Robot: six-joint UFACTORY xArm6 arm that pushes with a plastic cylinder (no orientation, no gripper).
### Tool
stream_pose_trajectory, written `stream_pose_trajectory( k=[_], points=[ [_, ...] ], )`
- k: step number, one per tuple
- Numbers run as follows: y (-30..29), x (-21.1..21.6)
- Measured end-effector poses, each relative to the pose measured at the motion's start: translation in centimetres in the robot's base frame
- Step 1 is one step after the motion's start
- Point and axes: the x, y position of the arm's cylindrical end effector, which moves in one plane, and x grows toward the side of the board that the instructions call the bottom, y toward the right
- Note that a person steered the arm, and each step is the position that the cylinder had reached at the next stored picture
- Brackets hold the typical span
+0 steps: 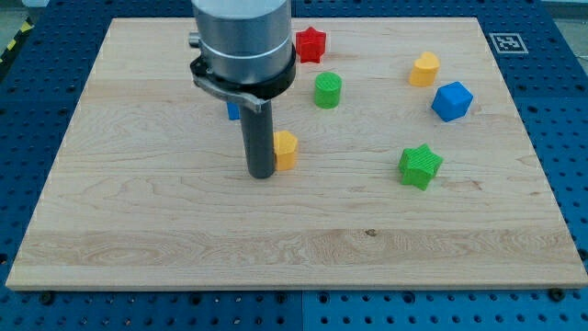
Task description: Place the green star to the bottom right diagonal to the green circle
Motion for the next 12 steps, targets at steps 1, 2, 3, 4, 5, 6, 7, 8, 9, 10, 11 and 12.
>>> stream_pose_trajectory(
  k=[1,2,3,4,5,6,7,8,9,10,11,12],
  points=[
    [1.4,-0.5],
    [3.1,-0.5],
    [4.7,-0.6],
    [9.1,0.8],
    [17.7,3.6],
    [22.7,4.8],
    [23.0,4.8],
    [21.7,4.8],
    [20.6,4.0],
    [20.6,2.9],
    [20.5,1.6],
    [20.4,0.4]
  ],
)
